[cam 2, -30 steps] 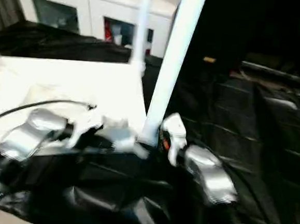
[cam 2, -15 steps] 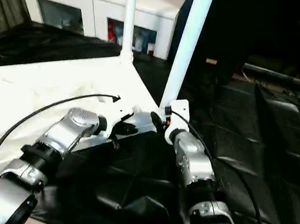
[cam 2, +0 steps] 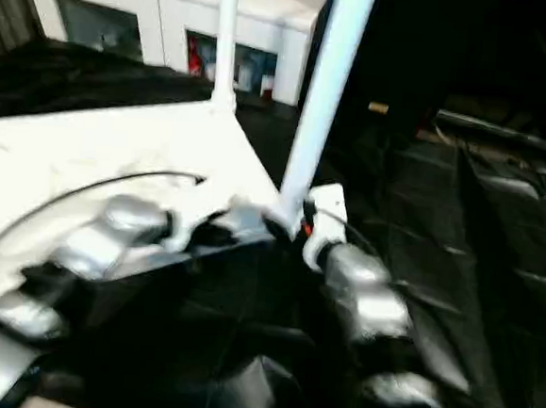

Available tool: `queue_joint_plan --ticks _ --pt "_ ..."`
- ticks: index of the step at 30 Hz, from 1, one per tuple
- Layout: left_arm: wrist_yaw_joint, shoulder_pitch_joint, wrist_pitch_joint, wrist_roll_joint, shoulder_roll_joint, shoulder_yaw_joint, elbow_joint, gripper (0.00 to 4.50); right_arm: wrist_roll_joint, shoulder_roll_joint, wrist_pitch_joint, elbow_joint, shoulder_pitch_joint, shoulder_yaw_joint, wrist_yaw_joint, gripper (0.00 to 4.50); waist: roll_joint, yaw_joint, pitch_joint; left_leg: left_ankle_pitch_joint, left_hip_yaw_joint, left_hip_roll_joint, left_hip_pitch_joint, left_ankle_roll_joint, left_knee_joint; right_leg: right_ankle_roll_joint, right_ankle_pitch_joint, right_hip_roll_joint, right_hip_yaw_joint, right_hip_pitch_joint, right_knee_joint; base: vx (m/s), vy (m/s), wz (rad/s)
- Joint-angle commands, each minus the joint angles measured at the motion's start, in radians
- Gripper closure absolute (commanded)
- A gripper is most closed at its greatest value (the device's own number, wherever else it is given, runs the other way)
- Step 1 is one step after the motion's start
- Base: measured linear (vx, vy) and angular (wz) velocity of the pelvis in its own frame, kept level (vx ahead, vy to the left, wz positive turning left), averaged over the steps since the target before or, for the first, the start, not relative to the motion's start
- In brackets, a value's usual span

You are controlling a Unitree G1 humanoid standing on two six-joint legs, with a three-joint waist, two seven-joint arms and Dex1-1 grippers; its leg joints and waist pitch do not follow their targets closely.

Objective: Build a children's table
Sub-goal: Rotate leg to tighten

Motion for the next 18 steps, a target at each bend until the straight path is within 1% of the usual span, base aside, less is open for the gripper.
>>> queue_joint_plan --ticks 1,2,3,4,5,6,7,8,9,10,11,12,13,14,15,16,18 --pt "-0.061 0.019 -0.030 -0.006 0.018 -0.018 -0.021 4.50 0.005 -0.013 0.018 -0.041 0.013 0.045 0.091 0.47 0.004 0.004 -0.060 -0.104 -0.010 0.040 -0.003 0.052 -0.066 -0.196 -0.102 -0.075 0.054 0.057 -0.073 0.000 0.000 0.00" --pt "-0.081 0.025 -0.038 -0.014 0.027 -0.019 -0.030 4.50 0.009 -0.025 0.026 -0.051 0.019 0.051 0.114 0.47 0.004 0.004 -0.060 -0.104 -0.010 0.040 -0.003 0.052 -0.066 -0.196 -0.102 -0.075 0.054 0.057 -0.073 0.000 0.000 0.00" --pt "-0.151 0.047 -0.059 -0.040 0.057 -0.022 -0.064 4.50 0.022 -0.063 0.045 -0.083 0.039 0.067 0.183 0.47 0.008 0.006 -0.061 -0.097 -0.010 0.042 0.001 0.054 -0.065 -0.218 -0.067 -0.075 0.054 0.057 -0.068 0.000 0.000 0.00" --pt "-0.170 0.052 -0.063 -0.047 0.065 -0.023 -0.073 4.50 0.025 -0.072 0.048 -0.091 0.044 0.070 0.199 0.47 0.008 0.007 -0.062 -0.090 -0.011 0.042 0.002 0.056 -0.065 -0.226 -0.046 -0.074 0.054 0.059 -0.065 0.000 0.000 0.00" --pt "-0.212 0.064 -0.070 -0.063 0.083 -0.026 -0.094 4.50 0.031 -0.091 0.055 -0.107 0.055 0.076 0.235 0.47 0.009 0.006 -0.062 -0.080 -0.009 0.044 0.002 0.061 -0.065 -0.241 -0.011 -0.072 0.054 0.056 -0.061 0.000 0.000 0.00" --pt "-0.247 0.074 -0.075 -0.071 0.103 -0.034 -0.112 4.50 0.038 -0.109 0.059 -0.119 0.065 0.079 0.268 0.47 -0.001 0.007 -0.061 -0.085 -0.007 0.043 0.001 0.067 -0.065 -0.247 -0.007 -0.072 0.053 0.059 -0.062 0.000 0.000 0.00" --pt "-0.269 0.081 -0.077 -0.071 0.119 -0.041 -0.123 4.50 0.037 -0.120 0.057 -0.124 0.069 0.081 0.289 0.47 0.002 0.010 -0.061 -0.088 -0.008 0.043 0.002 0.068 -0.065 -0.248 -0.010 -0.074 0.053 0.058 -0.060 0.000 0.000 0.00" --pt "-0.278 0.084 -0.079 -0.071 0.126 -0.044 -0.128 4.50 0.037 -0.125 0.056 -0.125 0.071 0.082 0.298 0.47 0.002 0.009 -0.060 -0.094 -0.007 0.043 0.005 0.069 -0.065 -0.250 -0.019 -0.074 0.053 0.055 -0.062 0.000 0.000 0.00" --pt "-0.299 0.090 -0.084 -0.074 0.141 -0.049 -0.138 4.50 0.037 -0.136 0.055 -0.131 0.075 0.087 0.320 0.47 0.005 0.010 -0.057 -0.118 -0.006 0.045 0.005 0.064 -0.067 -0.251 -0.058 -0.075 0.053 0.053 -0.066 0.000 0.000 0.00" --pt "-0.316 0.096 -0.082 -0.079 0.151 -0.050 -0.147 4.50 0.035 -0.145 0.051 -0.135 0.078 0.091 0.334 0.47 0.005 0.011 -0.056 -0.125 -0.007 0.045 0.005 0.059 -0.068 -0.248 -0.073 -0.075 0.054 0.053 -0.068 0.000 0.000 0.00" --pt "-0.325 0.099 -0.079 -0.084 0.157 -0.048 -0.154 4.50 0.035 -0.150 0.052 -0.140 0.080 0.094 0.344 0.47 0.006 0.011 -0.055 -0.143 -0.006 0.045 0.008 0.050 -0.069 -0.242 -0.104 -0.076 0.054 0.051 -0.071 0.000 0.000 0.00" --pt "-0.332 0.103 -0.078 -0.089 0.163 -0.045 -0.163 4.50 0.037 -0.158 0.057 -0.152 0.084 0.100 0.357 0.47 0.006 0.012 -0.054 -0.158 -0.007 0.045 0.008 0.040 -0.070 -0.235 -0.134 -0.077 0.054 0.051 -0.075 0.000 0.000 0.00" --pt "-0.337 0.105 -0.078 -0.092 0.166 -0.042 -0.169 4.50 0.040 -0.163 0.062 -0.161 0.088 0.104 0.365 0.47 0.004 0.013 -0.053 -0.167 -0.008 0.046 0.008 0.032 -0.072 -0.224 -0.161 -0.078 0.054 0.051 -0.076 0.000 0.000 0.00" --pt "-0.337 0.105 -0.079 -0.092 0.167 -0.042 -0.169 4.50 0.040 -0.164 0.062 -0.161 0.088 0.104 0.366 0.47 0.004 0.013 -0.053 -0.167 -0.008 0.046 0.008 0.032 -0.072 -0.224 -0.161 -0.078 0.054 0.051 -0.076 0.000 0.000 0.00" --pt "-0.344 0.108 -0.081 -0.095 0.172 -0.038 -0.178 4.50 0.046 -0.169 0.072 -0.175 0.093 0.107 0.380 0.47 0.004 0.014 -0.054 -0.162 -0.008 0.046 0.007 0.028 -0.072 -0.216 -0.163 -0.078 0.055 0.052 -0.075 0.000 0.000 0.00" --pt "-0.345 0.108 -0.082 -0.096 0.173 -0.038 -0.180 4.50 0.048 -0.170 0.074 -0.178 0.095 0.107 0.384 0.47 0.003 0.013 -0.055 -0.153 -0.008 0.045 0.005 0.031 -0.071 -0.217 -0.149 -0.077 0.055 0.052 -0.073 0.000 0.000 0.00" --pt "-0.349 0.109 -0.081 -0.101 0.173 -0.035 -0.185 4.50 0.058 -0.166 0.078 -0.184 0.098 0.106 0.394 0.71 0.002 0.013 -0.057 -0.138 -0.008 0.044 0.005 0.033 -0.069 -0.220 -0.129 -0.077 0.055 0.053 -0.071 0.000 0.000 0.00"
